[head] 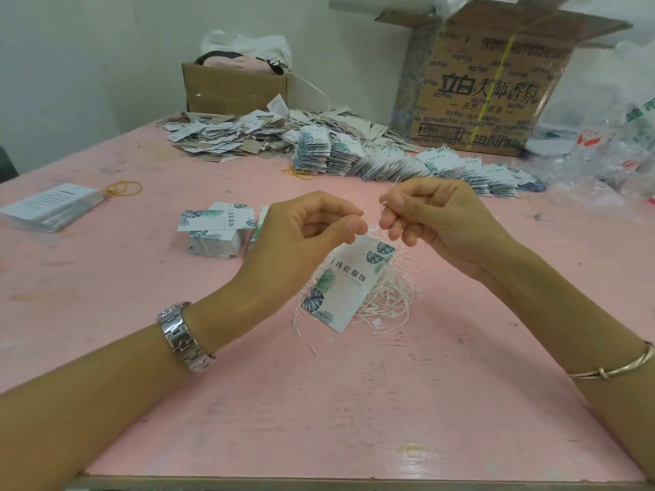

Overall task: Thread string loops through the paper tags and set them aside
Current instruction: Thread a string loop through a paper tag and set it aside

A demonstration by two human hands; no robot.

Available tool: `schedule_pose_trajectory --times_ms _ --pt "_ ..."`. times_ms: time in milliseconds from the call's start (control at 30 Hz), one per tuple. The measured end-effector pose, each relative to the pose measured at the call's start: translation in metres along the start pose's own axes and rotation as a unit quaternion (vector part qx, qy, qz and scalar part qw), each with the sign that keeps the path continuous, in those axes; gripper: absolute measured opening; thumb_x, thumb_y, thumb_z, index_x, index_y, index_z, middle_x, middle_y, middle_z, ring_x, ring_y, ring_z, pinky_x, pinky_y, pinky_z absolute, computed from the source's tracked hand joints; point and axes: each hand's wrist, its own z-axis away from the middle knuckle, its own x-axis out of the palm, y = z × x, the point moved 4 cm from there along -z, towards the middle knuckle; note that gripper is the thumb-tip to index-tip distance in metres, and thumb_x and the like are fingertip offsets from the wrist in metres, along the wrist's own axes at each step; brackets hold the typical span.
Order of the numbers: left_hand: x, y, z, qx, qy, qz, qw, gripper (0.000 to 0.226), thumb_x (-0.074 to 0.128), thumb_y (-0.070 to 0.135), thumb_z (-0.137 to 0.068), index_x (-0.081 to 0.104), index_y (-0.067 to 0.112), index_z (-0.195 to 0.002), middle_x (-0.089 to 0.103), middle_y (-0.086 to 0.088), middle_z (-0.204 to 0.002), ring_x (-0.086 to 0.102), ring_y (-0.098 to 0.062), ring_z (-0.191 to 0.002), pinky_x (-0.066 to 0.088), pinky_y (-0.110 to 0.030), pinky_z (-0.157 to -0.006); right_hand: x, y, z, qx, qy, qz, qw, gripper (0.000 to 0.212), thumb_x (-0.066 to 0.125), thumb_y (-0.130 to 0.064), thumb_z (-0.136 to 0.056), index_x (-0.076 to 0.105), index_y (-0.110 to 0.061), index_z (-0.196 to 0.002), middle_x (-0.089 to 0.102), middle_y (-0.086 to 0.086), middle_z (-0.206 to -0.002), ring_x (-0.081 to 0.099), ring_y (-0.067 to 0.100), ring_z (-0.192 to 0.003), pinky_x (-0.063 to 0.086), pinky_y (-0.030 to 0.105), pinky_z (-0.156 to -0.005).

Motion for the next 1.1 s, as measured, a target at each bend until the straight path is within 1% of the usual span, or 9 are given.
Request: schedule_pose_trajectory --times_ms 100,200,300,367,500,600,800,1000,1100 --pt "0.001 0.001 0.001 -0.001 0.001 -0.009 1.0 0.004 0.068 0.013 -0.09 0.07 0.017 -0.09 0.073 0.007 -0.075 0.066 -0.003 -0.073 0.052 -0.015 -0.074 0.001 -0.001 0.001 -0.013 0.014 0.025 1.0 0.021 0.075 -0.028 -0.073 0.073 -0.009 -0.08 0.069 0.007 -0.067 0.061 0.011 -0.051 0.042 0.016 -0.042" --pt "0.002 0.001 0.001 -0.002 -0.002 -0.016 1.0 0.003 0.068 0.016 -0.09 0.07 0.018 -0.088 0.071 0.009 -0.072 0.066 -0.003 -0.073 0.053 -0.017 -0.076 0.003 -0.001 0.002 -0.016 0.012 0.032 0.999 0.013 0.074 -0.024 -0.076 0.074 -0.011 -0.076 0.068 0.007 -0.065 0.058 0.011 -0.048 0.038 0.015 -0.039" --pt "0.002 0.001 0.002 -0.002 -0.004 -0.019 1.0 0.004 0.069 0.016 -0.089 0.07 0.019 -0.086 0.071 0.009 -0.072 0.065 -0.004 -0.073 0.053 -0.017 -0.075 0.007 0.0 0.002 -0.016 -0.003 0.042 0.999 0.014 0.068 -0.016 -0.082 0.071 -0.002 -0.085 0.07 0.009 -0.069 0.059 0.013 -0.05 0.041 0.017 -0.042" --pt "0.002 0.001 0.003 -0.004 0.0 -0.019 1.0 0.005 0.069 0.015 -0.089 0.07 0.019 -0.085 0.071 0.008 -0.073 0.065 -0.006 -0.074 0.053 -0.021 -0.077 0.01 0.0 0.002 -0.018 -0.019 0.054 0.998 0.016 0.064 -0.011 -0.085 0.069 0.003 -0.092 0.071 0.011 -0.074 0.06 0.014 -0.052 0.041 0.018 -0.043" --pt "0.001 0.003 0.002 -0.005 0.009 -0.025 1.0 0.006 0.069 0.014 -0.089 0.071 0.019 -0.086 0.072 0.005 -0.077 0.065 -0.012 -0.078 0.055 -0.033 -0.082 0.013 -0.002 0.004 -0.022 -0.037 0.079 0.996 0.015 0.062 -0.01 -0.089 0.069 0.003 -0.094 0.07 0.012 -0.075 0.055 0.014 -0.049 0.038 0.018 -0.042" --pt "0.001 0.003 0.002 -0.006 0.01 -0.035 0.999 0.009 0.069 0.012 -0.089 0.07 0.02 -0.085 0.072 0.006 -0.076 0.064 -0.011 -0.077 0.054 -0.037 -0.082 0.013 -0.003 0.004 -0.024 -0.03 0.077 0.996 0.015 0.064 -0.012 -0.088 0.07 0.001 -0.092 0.07 0.01 -0.072 0.05 0.012 -0.046 0.035 0.017 -0.041" --pt "0.001 0.002 0.002 -0.004 0.008 -0.039 0.999 0.009 0.069 0.011 -0.089 0.069 0.018 -0.085 0.07 0.007 -0.074 0.062 -0.006 -0.072 0.052 -0.024 -0.072 0.013 -0.003 0.005 -0.023 -0.025 0.101 0.994 0.018 0.068 -0.016 -0.086 0.069 0.001 -0.092 0.07 0.01 -0.071 0.044 0.012 -0.044 0.029 0.019 -0.041" --pt "0.001 0.002 0.003 -0.005 0.014 -0.037 0.999 0.008 0.07 0.011 -0.089 0.069 0.018 -0.084 0.068 0.003 -0.076 0.061 -0.008 -0.073 0.05 -0.023 -0.07 0.014 -0.005 0.007 -0.029 -0.015 0.116 0.993 0.019 0.068 -0.019 -0.086 0.067 -0.001 -0.087 0.068 0.007 -0.067 0.039 0.013 -0.043 0.026 0.019 -0.042" --pt "0.0 0.002 0.002 -0.007 0.014 -0.042 0.999 0.008 0.07 0.012 -0.089 0.069 0.018 -0.084 0.069 0.001 -0.077 0.062 -0.009 -0.073 0.051 -0.027 -0.072 0.015 -0.006 0.008 -0.029 -0.015 0.121 0.992 0.015 0.069 -0.019 -0.086 0.069 -0.004 -0.086 0.068 0.007 -0.067 0.039 0.012 -0.042 0.026 0.019 -0.041"
